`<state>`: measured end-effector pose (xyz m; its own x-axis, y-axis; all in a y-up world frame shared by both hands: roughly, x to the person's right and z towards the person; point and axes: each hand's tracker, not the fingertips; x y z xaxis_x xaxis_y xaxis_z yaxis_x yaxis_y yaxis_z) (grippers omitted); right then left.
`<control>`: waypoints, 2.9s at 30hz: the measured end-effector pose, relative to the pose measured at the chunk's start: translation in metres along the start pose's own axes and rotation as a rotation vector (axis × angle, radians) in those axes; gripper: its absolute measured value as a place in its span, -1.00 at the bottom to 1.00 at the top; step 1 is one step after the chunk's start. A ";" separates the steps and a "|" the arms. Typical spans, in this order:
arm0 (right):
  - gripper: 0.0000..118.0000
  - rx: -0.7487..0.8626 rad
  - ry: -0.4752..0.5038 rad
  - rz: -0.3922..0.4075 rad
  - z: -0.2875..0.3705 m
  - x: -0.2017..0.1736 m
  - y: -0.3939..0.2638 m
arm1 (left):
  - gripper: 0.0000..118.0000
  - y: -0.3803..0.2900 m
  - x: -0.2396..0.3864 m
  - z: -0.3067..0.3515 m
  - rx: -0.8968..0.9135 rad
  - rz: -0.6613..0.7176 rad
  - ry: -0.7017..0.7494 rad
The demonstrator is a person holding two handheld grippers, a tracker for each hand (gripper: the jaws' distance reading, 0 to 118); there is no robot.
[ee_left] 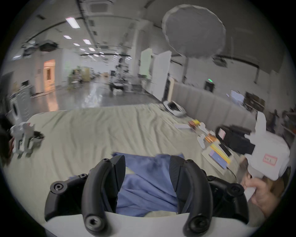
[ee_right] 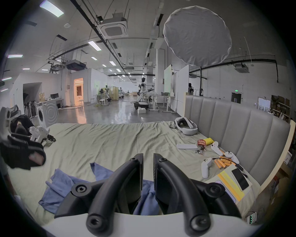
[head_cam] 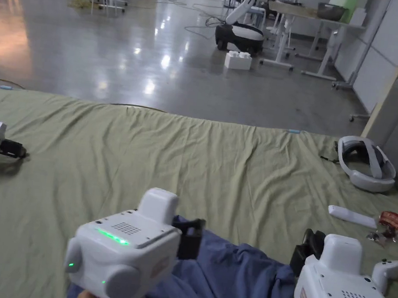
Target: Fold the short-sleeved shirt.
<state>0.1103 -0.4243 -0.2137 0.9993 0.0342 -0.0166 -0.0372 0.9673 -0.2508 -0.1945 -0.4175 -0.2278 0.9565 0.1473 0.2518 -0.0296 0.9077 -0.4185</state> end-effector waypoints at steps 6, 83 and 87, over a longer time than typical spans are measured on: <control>-0.73 0.062 0.042 -0.010 -0.003 -0.031 0.007 | -0.24 0.006 -0.038 0.044 0.180 0.017 0.228; 0.12 -0.832 0.074 -0.007 -0.230 0.068 -0.088 | -0.91 -0.020 -0.175 -0.045 -0.352 0.242 0.214; -0.70 -0.835 0.095 -0.018 -0.223 0.051 -0.097 | -0.91 -0.024 -0.172 -0.046 -0.352 0.253 0.225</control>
<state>0.1630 -0.5727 -0.4056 0.9963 -0.0375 -0.0779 -0.0518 0.4626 -0.8851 -0.3452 -0.4823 -0.3010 0.9721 0.2221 -0.0749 -0.2066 0.6610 -0.7214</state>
